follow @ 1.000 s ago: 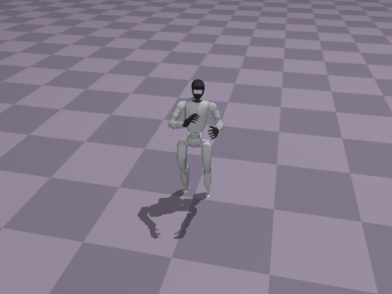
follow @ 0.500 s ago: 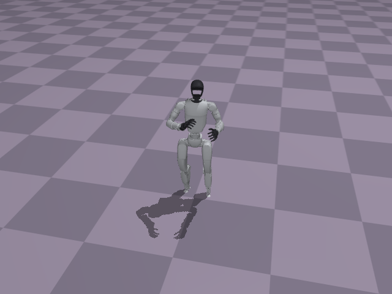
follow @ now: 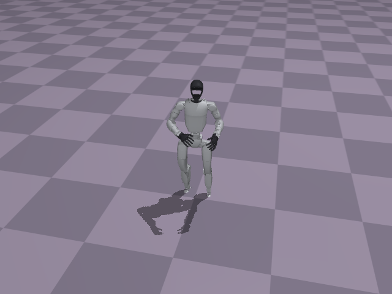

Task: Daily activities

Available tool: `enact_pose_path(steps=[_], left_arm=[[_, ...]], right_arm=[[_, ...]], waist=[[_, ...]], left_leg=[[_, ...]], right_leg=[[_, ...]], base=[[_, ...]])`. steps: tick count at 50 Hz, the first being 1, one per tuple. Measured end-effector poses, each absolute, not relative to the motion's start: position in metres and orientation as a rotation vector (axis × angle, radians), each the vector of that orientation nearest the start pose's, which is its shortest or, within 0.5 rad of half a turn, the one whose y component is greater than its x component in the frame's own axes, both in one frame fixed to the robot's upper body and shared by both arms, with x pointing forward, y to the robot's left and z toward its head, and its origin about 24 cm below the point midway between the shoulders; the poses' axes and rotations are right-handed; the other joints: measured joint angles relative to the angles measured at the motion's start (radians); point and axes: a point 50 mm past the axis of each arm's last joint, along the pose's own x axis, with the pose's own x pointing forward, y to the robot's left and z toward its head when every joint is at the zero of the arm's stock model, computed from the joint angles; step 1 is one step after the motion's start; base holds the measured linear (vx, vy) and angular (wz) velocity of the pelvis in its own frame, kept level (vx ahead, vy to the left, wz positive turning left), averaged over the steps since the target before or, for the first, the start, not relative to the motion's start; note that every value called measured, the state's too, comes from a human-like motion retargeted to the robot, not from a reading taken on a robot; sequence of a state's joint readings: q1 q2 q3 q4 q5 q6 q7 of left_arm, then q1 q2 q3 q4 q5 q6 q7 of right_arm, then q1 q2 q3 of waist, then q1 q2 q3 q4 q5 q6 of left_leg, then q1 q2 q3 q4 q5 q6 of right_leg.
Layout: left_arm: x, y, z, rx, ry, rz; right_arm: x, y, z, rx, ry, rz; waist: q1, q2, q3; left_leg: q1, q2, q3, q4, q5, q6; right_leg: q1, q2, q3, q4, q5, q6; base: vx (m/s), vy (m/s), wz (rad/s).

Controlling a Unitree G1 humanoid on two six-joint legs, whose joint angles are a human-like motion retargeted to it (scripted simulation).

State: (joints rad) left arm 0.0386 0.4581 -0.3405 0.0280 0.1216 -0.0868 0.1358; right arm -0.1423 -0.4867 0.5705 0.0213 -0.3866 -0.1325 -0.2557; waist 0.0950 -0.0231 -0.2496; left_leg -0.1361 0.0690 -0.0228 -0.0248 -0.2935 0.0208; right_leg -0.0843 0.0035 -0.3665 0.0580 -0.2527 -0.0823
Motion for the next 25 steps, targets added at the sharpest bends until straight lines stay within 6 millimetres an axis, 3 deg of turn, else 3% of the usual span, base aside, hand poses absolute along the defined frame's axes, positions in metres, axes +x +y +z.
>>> enact_pose_path(steps=[11, 13, 17, 21, 25], left_arm=[[0.231, 0.170, 0.013, 0.567, 0.071, -0.244], [0.226, 0.175, 0.003, 0.568, 0.126, -0.242], [0.202, 0.195, -0.035, 0.570, 0.340, -0.218], [0.175, 0.215, -0.072, 0.558, 0.558, -0.164], [0.134, 0.235, -0.111, 0.545, 0.827, -0.099]], right_arm=[[0.246, -0.118, 0.031, -0.785, -0.179, 0.371], [0.245, -0.123, 0.025, -0.773, -0.137, 0.358], [0.246, -0.143, 0.018, -0.736, -0.060, 0.268], [0.256, -0.165, 0.042, -0.644, -0.125, 0.070], [0.267, -0.193, 0.096, -0.576, -0.325, -0.217]], waist=[[0.002, -0.003, 0.007], [0.000, -0.005, 0.011], [-0.008, -0.011, 0.016], [-0.021, -0.015, 0.009], [-0.033, -0.021, -0.005]], left_leg=[[0.011, 0.000, 0.005, 0.000, 0.000, 0.005], [0.013, 0.000, 0.007, 0.000, 0.000, 0.006], [0.019, 0.000, 0.013, 0.001, 0.000, 0.007], [0.027, -0.001, 0.020, 0.000, 0.000, 0.008], [0.034, -0.006, 0.026, 0.000, 0.002, 0.010]], right_leg=[[0.016, 0.003, 0.000, -0.016, 0.006, 0.004], [0.019, 0.003, 0.000, -0.019, 0.007, 0.006], [0.027, 0.004, -0.002, -0.024, 0.006, 0.010], [0.037, 0.003, -0.006, -0.030, 0.001, 0.016], [0.046, -0.002, -0.014, -0.035, -0.007, 0.027]], base=[[0.00, 0.00, 0.00], [0.00, 0.00, 0.00], [0.00, 0.00, 0.00], [0.00, 0.00, 0.00], [0.00, 0.00, 0.00]])
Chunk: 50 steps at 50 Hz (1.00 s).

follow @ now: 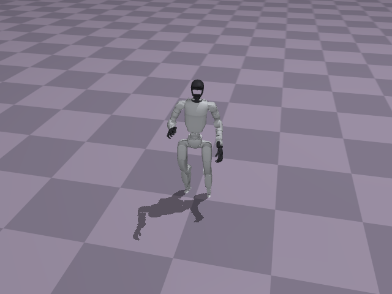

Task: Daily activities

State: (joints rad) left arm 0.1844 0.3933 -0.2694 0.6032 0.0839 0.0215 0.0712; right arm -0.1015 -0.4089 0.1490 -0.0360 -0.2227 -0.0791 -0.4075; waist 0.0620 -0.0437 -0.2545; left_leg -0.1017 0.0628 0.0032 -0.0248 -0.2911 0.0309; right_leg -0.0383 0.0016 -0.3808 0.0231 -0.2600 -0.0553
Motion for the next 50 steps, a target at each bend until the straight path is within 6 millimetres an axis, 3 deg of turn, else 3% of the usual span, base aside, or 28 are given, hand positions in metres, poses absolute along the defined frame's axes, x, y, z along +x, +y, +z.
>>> enact_pose_path(steps=[5, 8, 10, 15, 19, 24, 29, 34, 38, 42, 47, 50], left_arm=[[0.086, 0.253, -0.141, 0.541, 1.090, -0.034], [0.073, 0.260, -0.146, 0.545, 1.157, -0.001], [0.072, 0.264, -0.147, 0.545, 1.171, 0.017], [0.082, 0.272, -0.144, 0.550, 1.157, 0.052], [0.089, 0.274, -0.142, 0.548, 1.149, 0.044], [0.086, 0.265, -0.147, 0.521, 1.180, -0.009], [0.075, 0.251, -0.156, 0.496, 1.239, -0.055], [0.059, 0.240, -0.163, 0.477, 1.308, -0.074], [0.042, 0.240, -0.167, 0.463, 1.376, -0.063], [0.033, 0.243, -0.168, 0.447, 1.411, -0.032], [0.049, 0.243, -0.166, 0.407, 1.351, 0.022], [0.071, 0.241, -0.163, 0.395, 1.268, 0.045]], right_arm=[[0.261, -0.219, 0.178, -0.551, -0.669, -0.564], [0.250, -0.223, 0.215, -0.560, -0.840, -0.704], [0.244, -0.223, 0.231, -0.572, -0.915, -0.758], [0.241, -0.218, 0.242, -0.664, -0.956, -0.740], [0.261, -0.212, 0.211, -0.783, -0.770, -0.562], [0.287, -0.221, 0.125, -0.952, -0.315, -0.282], [0.286, -0.238, 0.048, -1.050, 0.065, -0.118], [0.275, -0.253, 0.007, -1.084, 0.269, -0.095], [0.269, -0.258, -0.006, -1.080, 0.322, -0.113], [0.268, -0.259, -0.002, -1.081, 0.281, -0.135], [0.276, -0.260, 0.027, -1.072, 0.127, -0.171], [0.279, -0.259, 0.051, -1.054, 0.013, -0.204]], waist=[[0.002, -0.014, -0.020], [0.014, -0.026, -0.026], [0.023, -0.034, -0.027], [0.045, -0.054, -0.014], [0.073, -0.066, 0.013], [0.112, -0.065, 0.051], [0.151, -0.033, 0.083], [0.164, -0.001, 0.089], [0.178, 0.028, 0.075], [0.187, 0.085, 0.048], [0.163, 0.153, 0.027], [0.122, 0.161, 0.047]], left_leg=[[0.003, -0.007, 0.002, -0.001, 0.002, 0.009], [0.000, -0.011, -0.003, -0.001, 0.004, 0.011], [-0.004, -0.013, -0.009, -0.001, 0.006, 0.013], [-0.022, -0.016, -0.029, 0.021, 0.010, 0.014], [-0.057, -0.020, -0.057, 0.073, 0.004, 0.012], [-0.131, -0.029, -0.104, 0.188, -0.024, 0.000], [-0.246, -0.042, -0.154, 0.347, -0.074, -0.034], [-0.362, -0.018, -0.049, 0.547, -0.210, 0.000], [-0.384, 0.037, -0.019, 0.815, -0.322, 0.019], [-0.307, 0.105, -0.049, 1.028, -0.352, -0.007], [-0.143, 0.110, -0.099, 0.978, -0.331, -0.073], [-0.077, 0.061, -0.120, 0.844, -0.361, -0.074]], right_leg=[[0.007, -0.007, -0.014, -0.004, -0.006, 0.022], [0.009, -0.009, -0.022, -0.012, -0.006, 0.032], [0.010, -0.010, -0.026, -0.017, -0.005, 0.034], [0.011, -0.010, -0.037, -0.024, 0.001, 0.035], [0.009, -0.010, -0.051, -0.027, 0.003, 0.030], [0.012, -0.002, -0.079, -0.044, 0.011, 0.023], [0.000, 0.014, -0.122, -0.062, 0.024, 0.019], [-0.042, 0.011, -0.187, -0.061, 0.036, 0.024], [-0.080, 0.023, -0.194, -0.060, 0.058, 0.021], [-0.131, 0.067, -0.177, -0.063, 0.088, -0.001], [-0.236, 0.093, -0.138, -0.021, 0.101, -0.021], [-0.353, 0.081, 0.029, 0.066, 0.065, 0.060]], base=[[0.00, 0.00, 0.00], [0.00, 0.00, 0.00], [0.00, 0.00, 0.00], [-0.01, -0.01, 0.03], [-0.09, -0.06, 0.22], [-0.13, -0.06, 0.35], [-0.15, -0.02, 0.41], [-0.16, 0.05, 0.62], [-0.19, 0.10, 0.13], [-0.25, 0.10, -0.16], [-0.34, 0.08, -0.09], [-0.44, 0.13, 0.52]])
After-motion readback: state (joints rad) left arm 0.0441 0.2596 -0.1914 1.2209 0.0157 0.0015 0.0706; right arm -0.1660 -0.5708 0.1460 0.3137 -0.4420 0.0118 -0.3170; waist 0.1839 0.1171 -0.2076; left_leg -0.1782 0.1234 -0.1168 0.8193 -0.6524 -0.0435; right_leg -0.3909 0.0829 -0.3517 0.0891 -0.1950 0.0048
